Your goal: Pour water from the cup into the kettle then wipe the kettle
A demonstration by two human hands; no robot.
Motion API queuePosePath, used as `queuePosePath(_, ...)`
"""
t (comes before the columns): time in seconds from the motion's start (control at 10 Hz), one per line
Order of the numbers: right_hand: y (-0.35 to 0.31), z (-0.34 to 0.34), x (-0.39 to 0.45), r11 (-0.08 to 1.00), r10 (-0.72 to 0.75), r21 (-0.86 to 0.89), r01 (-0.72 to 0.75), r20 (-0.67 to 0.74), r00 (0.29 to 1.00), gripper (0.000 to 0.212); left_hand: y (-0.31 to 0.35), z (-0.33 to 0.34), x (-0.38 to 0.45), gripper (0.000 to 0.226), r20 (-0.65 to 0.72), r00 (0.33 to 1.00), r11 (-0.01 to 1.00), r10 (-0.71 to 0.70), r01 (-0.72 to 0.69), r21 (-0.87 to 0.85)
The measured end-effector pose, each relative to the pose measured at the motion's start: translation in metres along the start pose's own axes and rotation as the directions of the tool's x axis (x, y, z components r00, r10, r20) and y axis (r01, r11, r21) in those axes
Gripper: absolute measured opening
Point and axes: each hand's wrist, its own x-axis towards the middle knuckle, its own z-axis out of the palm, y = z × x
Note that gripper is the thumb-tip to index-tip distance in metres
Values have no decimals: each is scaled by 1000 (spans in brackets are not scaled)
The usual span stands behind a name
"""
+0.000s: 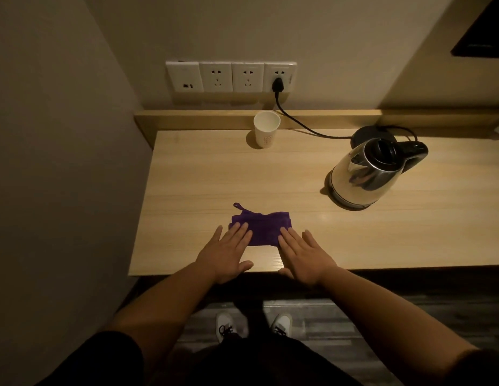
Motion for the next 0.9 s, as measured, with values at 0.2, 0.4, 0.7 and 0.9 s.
queuePosePath(0.2,-11,-21,5,995,30,92,-27,-31,999,79,4,-12,1,77,59,998,999,-20,22,-27)
queuePosePath(0.4,-21,-25,10,990,17,135,-28,82,996,73,5,-16,2,78,104,993,999,-49,51,-17)
queuePosePath(0.7,-34,-52,10,987,115,103,-122,70,991,68,7,-34,-10,74,128,988,994,-87,96,-61)
queuePosePath(0.9,-21,-95,10,933,102,296,-206,329,939,15,2,-70,-16,37,173,984,974,-46,83,-212)
